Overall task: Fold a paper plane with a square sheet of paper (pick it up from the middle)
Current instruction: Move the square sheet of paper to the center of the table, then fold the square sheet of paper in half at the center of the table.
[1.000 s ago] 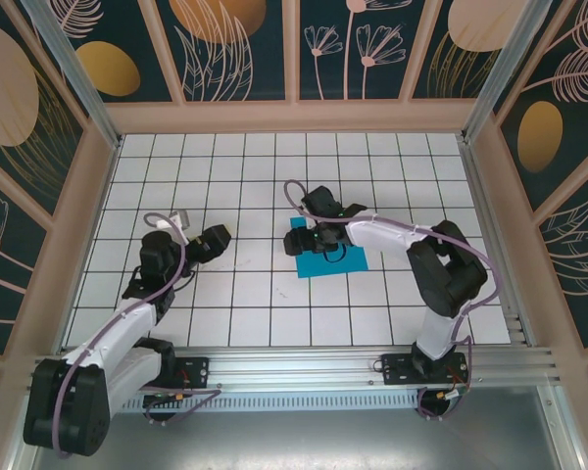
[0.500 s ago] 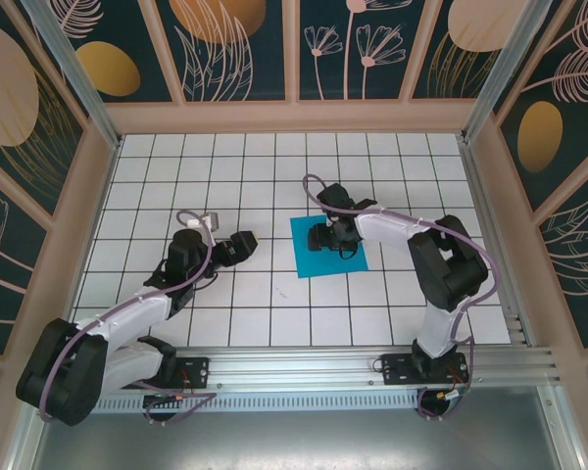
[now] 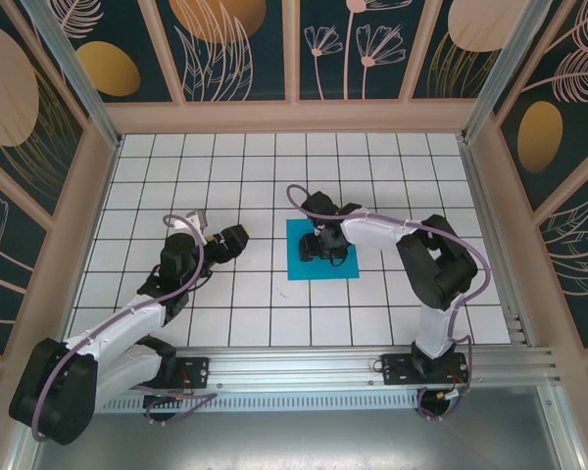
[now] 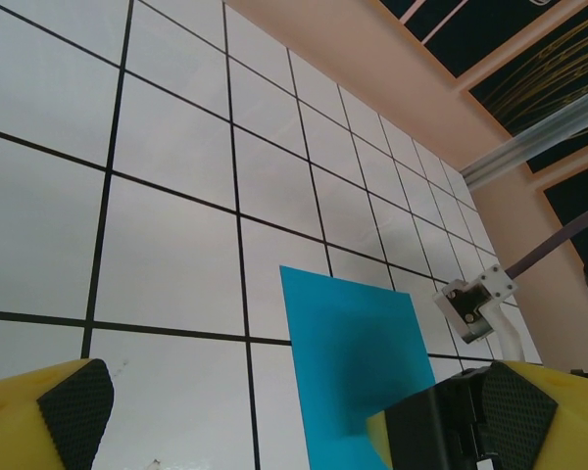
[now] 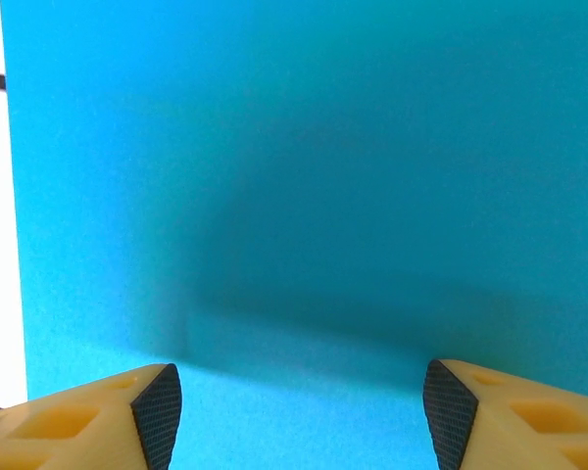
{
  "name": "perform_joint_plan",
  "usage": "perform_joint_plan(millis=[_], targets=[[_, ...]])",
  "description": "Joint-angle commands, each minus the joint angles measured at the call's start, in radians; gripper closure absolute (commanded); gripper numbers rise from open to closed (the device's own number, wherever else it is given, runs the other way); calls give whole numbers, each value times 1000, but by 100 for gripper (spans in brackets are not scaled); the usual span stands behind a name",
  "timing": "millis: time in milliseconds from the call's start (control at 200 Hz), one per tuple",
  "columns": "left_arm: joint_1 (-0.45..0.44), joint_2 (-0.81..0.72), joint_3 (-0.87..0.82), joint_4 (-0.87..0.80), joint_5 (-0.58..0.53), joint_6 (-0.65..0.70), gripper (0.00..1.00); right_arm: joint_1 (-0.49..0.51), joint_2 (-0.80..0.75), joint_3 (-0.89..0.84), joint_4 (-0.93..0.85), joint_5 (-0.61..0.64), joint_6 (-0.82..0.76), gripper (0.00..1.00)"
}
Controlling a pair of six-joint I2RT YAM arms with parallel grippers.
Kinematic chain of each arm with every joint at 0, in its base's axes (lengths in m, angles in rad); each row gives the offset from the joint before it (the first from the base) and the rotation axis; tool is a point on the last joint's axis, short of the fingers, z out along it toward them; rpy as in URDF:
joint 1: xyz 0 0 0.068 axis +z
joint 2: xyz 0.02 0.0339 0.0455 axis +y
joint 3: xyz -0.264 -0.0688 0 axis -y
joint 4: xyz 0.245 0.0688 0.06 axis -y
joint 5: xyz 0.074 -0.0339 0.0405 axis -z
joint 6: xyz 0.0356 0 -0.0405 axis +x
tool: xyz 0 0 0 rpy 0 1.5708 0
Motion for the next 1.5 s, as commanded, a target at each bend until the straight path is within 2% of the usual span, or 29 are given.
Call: perform_joint_plan(millis=[0, 60, 125, 240, 285, 530, 741, 916, 1016, 1116, 1341, 1496], targets=[[-3, -1, 7, -3, -41, 17, 2, 12, 15, 111, -163, 146, 34, 30], [-3, 1, 1, 8, -67, 21, 2, 13, 43, 187, -233, 222, 51, 26], [-3, 9, 12, -2, -82, 33, 2, 11, 73, 220, -257, 250, 64, 21], [-3, 14, 31, -21, -97, 52, 1, -1, 129, 235, -257, 215, 107, 15], [-3, 12, 30, -23, -102, 56, 1, -3, 149, 242, -248, 199, 121, 10], [-3, -7, 10, -11, -87, 42, 1, 2, 204, 245, -234, 154, 147, 9], [-3, -37, 3, -22, -89, 50, 1, 6, 239, 160, -200, 135, 140, 10], [-3, -33, 43, -42, -71, 77, 2, 0, 239, 91, -117, 49, 121, 13], [-3, -15, 58, -48, -63, 77, 2, -1, 241, 80, -111, 50, 106, 14], [-3, -5, 93, -101, -40, 78, 1, -8, 240, 81, -112, 49, 91, 17], [-3, -27, 44, -82, -53, 43, 1, -13, 237, 155, -164, 82, 66, 19], [-3, -35, 35, -87, -67, 39, 2, -13, 200, 199, -185, 89, 61, 28]])
